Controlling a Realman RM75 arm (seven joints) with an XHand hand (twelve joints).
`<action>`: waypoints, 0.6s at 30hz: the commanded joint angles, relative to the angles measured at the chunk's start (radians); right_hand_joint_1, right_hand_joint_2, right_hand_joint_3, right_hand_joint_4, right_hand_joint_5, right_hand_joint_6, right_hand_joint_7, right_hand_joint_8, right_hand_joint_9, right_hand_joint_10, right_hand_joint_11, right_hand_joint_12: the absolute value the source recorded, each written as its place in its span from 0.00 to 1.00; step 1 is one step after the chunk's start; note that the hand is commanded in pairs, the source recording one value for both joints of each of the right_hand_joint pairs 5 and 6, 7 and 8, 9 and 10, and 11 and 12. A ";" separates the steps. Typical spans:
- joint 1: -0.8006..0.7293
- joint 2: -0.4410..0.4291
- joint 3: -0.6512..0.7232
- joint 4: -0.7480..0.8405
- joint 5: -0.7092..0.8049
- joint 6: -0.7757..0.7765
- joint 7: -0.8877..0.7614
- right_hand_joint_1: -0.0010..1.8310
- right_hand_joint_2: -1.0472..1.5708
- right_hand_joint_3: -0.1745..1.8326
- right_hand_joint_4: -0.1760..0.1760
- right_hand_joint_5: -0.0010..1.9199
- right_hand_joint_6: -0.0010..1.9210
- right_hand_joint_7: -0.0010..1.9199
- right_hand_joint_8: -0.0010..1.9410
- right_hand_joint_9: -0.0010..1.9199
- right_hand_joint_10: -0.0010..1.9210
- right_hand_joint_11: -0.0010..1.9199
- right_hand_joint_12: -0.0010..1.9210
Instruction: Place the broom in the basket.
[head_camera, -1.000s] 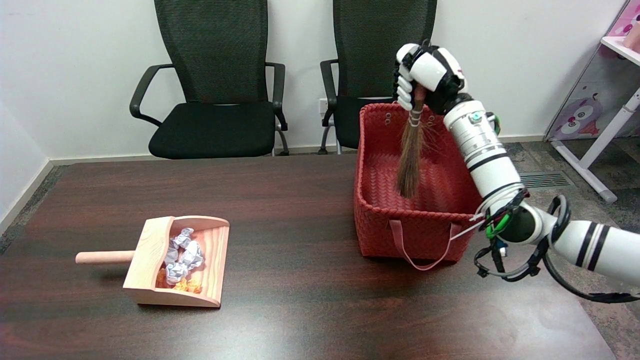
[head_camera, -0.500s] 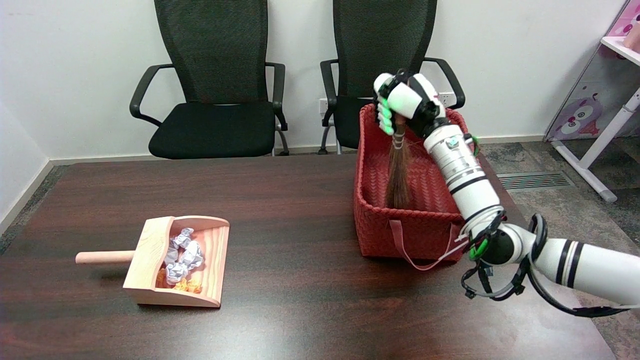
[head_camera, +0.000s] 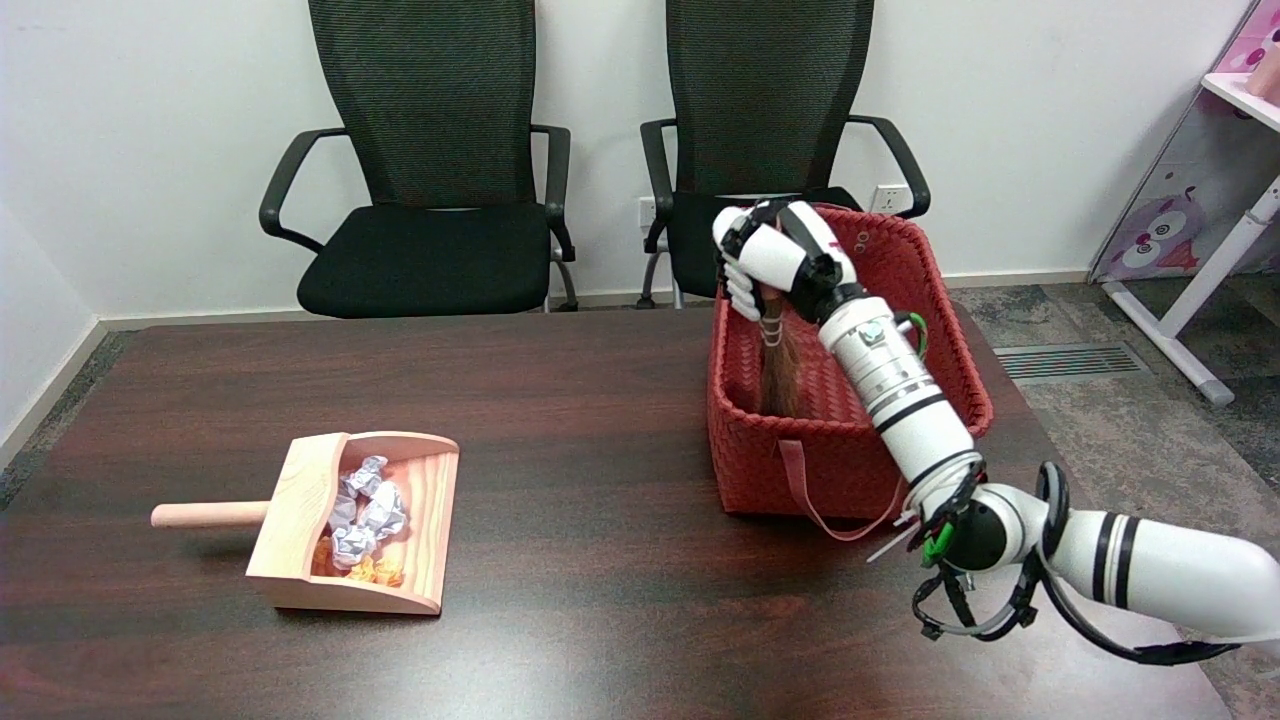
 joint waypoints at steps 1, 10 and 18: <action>-0.015 -0.050 -0.028 0.040 -0.060 -0.009 0.002 0.43 0.72 0.94 0.96 1.00 1.00 1.00 0.99 1.00 1.00 1.00 1.00; -0.014 -0.052 -0.026 0.033 -0.086 -0.012 0.002 0.41 0.68 0.82 0.53 0.75 0.75 0.75 0.74 0.82 0.82 1.00 1.00; -0.009 -0.052 -0.021 0.025 -0.107 -0.026 0.002 0.40 0.67 0.79 0.47 0.54 0.54 0.54 0.53 0.57 0.57 0.85 0.85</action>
